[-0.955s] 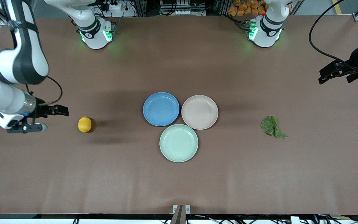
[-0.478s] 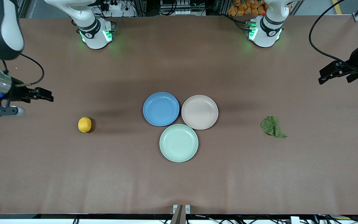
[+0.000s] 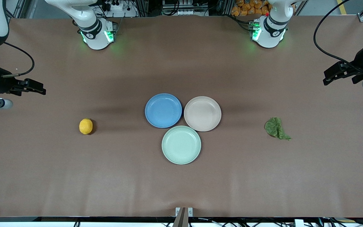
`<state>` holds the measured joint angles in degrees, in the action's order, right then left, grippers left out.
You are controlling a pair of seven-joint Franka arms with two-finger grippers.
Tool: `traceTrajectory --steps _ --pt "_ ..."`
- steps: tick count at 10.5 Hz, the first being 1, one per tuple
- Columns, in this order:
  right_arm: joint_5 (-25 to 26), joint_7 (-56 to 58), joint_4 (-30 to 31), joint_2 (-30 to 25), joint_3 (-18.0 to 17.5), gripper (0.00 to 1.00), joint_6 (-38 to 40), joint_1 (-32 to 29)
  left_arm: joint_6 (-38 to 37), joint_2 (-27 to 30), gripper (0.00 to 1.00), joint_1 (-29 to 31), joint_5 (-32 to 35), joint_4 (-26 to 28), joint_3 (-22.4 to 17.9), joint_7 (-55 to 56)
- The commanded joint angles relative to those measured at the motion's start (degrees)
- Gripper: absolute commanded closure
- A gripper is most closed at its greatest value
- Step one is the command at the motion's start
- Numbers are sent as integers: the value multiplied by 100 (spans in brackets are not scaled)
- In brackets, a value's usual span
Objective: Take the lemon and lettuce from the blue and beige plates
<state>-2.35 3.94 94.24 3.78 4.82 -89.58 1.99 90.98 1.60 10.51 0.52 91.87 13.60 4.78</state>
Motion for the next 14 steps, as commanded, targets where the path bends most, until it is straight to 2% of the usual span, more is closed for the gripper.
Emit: traceTrajectory --steps 1,4,7,14 --pt "-3 -8 -55 -131 -7 0 134 -67 33 34 0 -31 123 15 -7 -144" --pt "15 -191 -291 -166 45 0 353 -67 33 16 0 -40 62 -46 -7 -127" --pt "-2 -1026 -547 -175 46 0 362 -59 33 -28 0 -40 44 -82 -7 -100" --pt "226 -948 -758 -228 54 0 310 -32 33 -37 0 -49 18 -99 -7 66"
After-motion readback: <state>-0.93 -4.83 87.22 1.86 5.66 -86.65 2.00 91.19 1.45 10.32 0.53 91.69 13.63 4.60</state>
